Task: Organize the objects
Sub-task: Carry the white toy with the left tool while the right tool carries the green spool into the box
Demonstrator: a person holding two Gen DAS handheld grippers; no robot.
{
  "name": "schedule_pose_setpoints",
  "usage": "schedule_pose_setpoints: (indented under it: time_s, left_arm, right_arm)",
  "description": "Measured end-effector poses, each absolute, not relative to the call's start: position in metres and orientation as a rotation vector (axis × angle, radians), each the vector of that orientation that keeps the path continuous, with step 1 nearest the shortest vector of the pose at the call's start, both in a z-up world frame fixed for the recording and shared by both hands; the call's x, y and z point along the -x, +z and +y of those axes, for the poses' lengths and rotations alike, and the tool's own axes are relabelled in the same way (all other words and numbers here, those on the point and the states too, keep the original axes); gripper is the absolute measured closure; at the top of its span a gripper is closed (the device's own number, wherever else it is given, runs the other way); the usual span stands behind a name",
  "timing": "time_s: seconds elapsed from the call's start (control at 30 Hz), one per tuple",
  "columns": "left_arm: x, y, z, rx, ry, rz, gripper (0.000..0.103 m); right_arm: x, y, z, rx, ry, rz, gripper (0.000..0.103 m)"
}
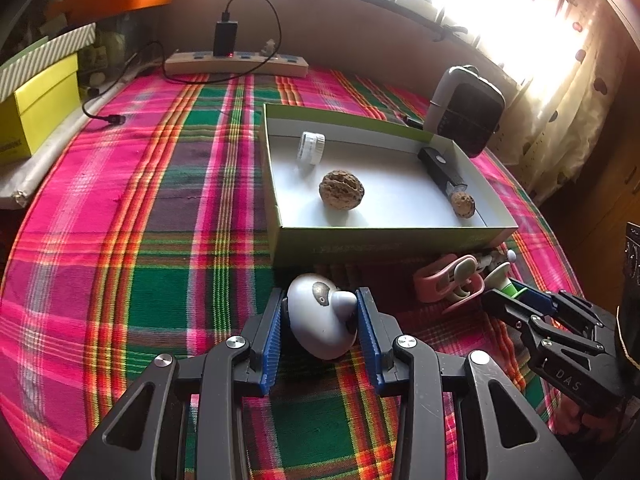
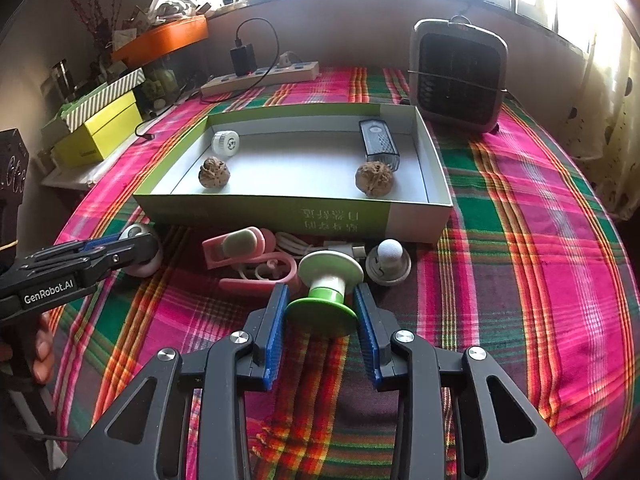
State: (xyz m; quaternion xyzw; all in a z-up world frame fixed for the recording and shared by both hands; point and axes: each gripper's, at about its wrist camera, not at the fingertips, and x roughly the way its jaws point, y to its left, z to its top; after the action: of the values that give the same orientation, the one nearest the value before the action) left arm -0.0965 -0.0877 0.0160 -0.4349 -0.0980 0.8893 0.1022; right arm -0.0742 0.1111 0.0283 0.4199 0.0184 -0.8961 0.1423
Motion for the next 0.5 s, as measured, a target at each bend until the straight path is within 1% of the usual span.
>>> schedule_pose_setpoints:
  time_s: [0.5]
  left_arm:
    - [0.089,0.036,-0.084,1.22,2.65,-0.267,0.07]
  right_arm:
    - [0.07,0.042,0.119,-1.151,-2.601,-0.003,0.069]
